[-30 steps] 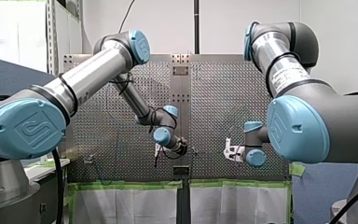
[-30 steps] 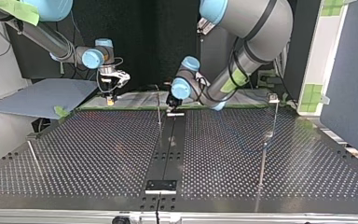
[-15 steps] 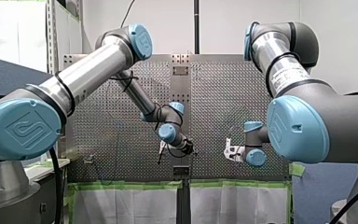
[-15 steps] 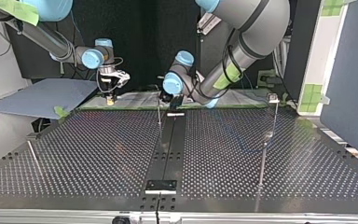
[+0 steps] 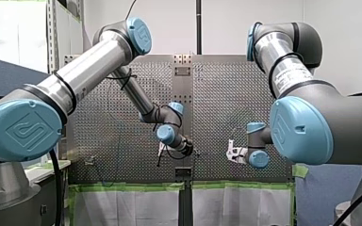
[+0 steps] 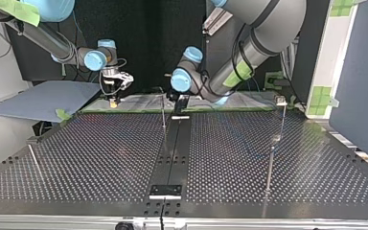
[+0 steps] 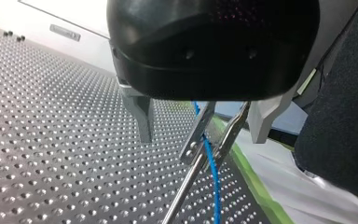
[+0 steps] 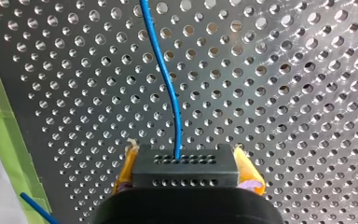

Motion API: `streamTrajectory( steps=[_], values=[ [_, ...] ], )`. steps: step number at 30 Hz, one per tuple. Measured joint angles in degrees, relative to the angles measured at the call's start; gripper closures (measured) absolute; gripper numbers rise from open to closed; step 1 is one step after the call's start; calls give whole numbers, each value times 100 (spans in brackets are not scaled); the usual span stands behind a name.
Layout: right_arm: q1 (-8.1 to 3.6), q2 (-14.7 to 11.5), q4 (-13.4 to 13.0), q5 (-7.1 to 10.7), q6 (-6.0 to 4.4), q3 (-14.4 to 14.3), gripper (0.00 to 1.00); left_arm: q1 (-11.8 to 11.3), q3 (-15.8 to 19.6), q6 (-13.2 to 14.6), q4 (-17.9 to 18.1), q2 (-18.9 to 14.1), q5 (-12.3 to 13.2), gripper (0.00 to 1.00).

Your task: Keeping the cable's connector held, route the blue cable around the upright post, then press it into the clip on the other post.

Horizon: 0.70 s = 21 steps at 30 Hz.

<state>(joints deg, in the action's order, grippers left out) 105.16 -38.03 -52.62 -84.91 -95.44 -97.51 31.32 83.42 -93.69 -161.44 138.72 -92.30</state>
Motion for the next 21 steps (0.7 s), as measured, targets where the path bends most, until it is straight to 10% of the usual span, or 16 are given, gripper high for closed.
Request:
streamTrajectory(
  steps=[21],
  values=[
    [-3, 1, 1, 0, 6, -1, 100, 90, 197, -54, 221, 0, -37, 0]
  ],
)
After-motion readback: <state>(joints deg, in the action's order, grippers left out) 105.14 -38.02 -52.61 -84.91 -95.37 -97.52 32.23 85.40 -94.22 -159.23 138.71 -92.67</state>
